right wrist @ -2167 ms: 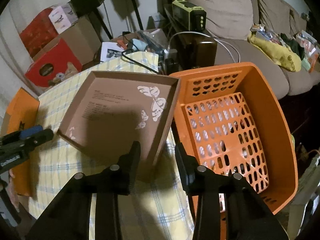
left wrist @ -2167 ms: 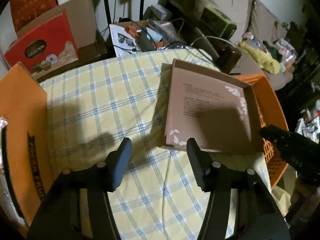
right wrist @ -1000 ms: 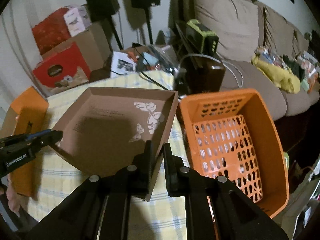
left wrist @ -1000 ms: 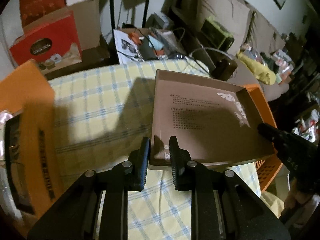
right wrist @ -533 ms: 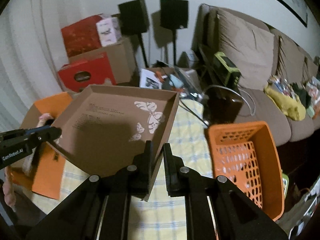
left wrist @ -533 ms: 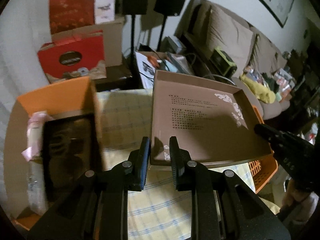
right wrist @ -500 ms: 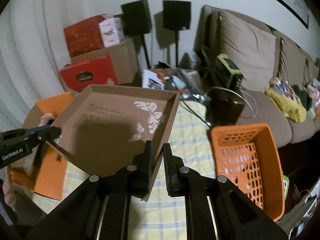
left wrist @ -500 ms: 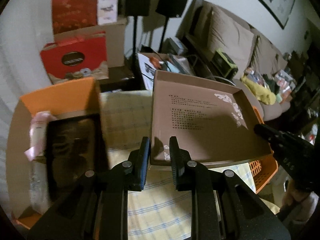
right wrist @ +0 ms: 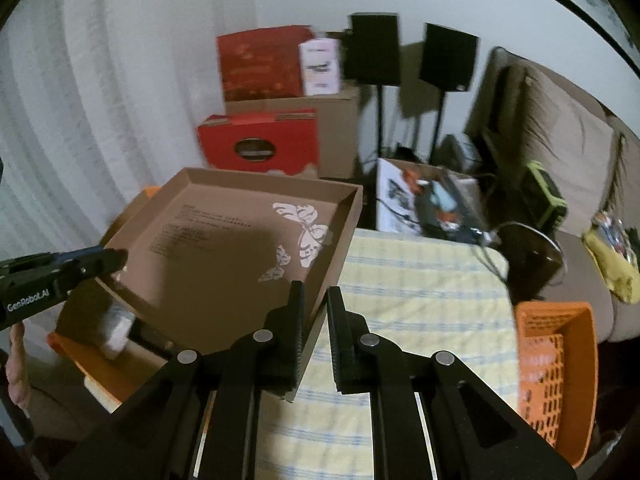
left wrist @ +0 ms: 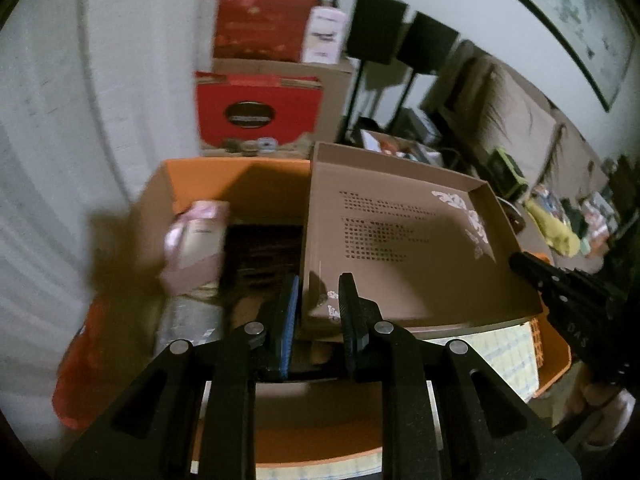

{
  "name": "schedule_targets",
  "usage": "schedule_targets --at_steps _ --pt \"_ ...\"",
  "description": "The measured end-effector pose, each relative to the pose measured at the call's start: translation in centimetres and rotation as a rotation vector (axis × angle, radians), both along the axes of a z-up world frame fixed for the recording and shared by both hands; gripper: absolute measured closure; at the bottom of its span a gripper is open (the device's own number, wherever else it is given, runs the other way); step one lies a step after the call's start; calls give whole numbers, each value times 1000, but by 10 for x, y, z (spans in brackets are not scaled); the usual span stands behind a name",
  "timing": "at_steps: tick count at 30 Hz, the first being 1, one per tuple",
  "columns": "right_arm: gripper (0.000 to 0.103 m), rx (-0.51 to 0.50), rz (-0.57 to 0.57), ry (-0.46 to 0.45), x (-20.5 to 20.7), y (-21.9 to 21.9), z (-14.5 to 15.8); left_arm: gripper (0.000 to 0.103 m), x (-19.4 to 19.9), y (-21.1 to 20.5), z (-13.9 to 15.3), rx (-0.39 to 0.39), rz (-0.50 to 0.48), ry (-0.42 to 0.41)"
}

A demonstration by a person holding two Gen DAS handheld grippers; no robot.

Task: Organize objects
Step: 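Lift the brown lid and lower it into the cardboard box with both grippers, then open both grippers and withdraw them from the cardboard box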

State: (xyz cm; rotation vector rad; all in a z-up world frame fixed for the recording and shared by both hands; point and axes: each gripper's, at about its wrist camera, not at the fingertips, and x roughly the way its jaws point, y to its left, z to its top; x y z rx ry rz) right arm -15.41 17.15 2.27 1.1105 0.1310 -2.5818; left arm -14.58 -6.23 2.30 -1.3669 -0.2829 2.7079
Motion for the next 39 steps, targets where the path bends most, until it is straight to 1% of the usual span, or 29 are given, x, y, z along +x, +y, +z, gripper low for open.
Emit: schedule_targets --at_steps 4,7,16,23,32,35,39 --pt "92 3 47 -4 -1 -29 -5 85 10 -35 -4 7 58 7" --pt "92 9 76 -13 -1 -48 -12 85 15 -50 -10 9 85 0" --pt "91 14 126 -49 -5 -77 -33 85 23 -86 -31 18 143 -29" --pt "91 55 139 -85 -7 -92 -56 85 19 -96 -55 13 162 -72" --pt "91 125 136 -122 -12 -97 -79 85 6 -95 -87 22 132 -150" --pt "89 125 140 -118 -11 -97 -79 85 6 -93 -94 18 122 -167" --pt "89 90 142 -109 -4 -90 -73 85 6 -93 -98 38 109 -181"
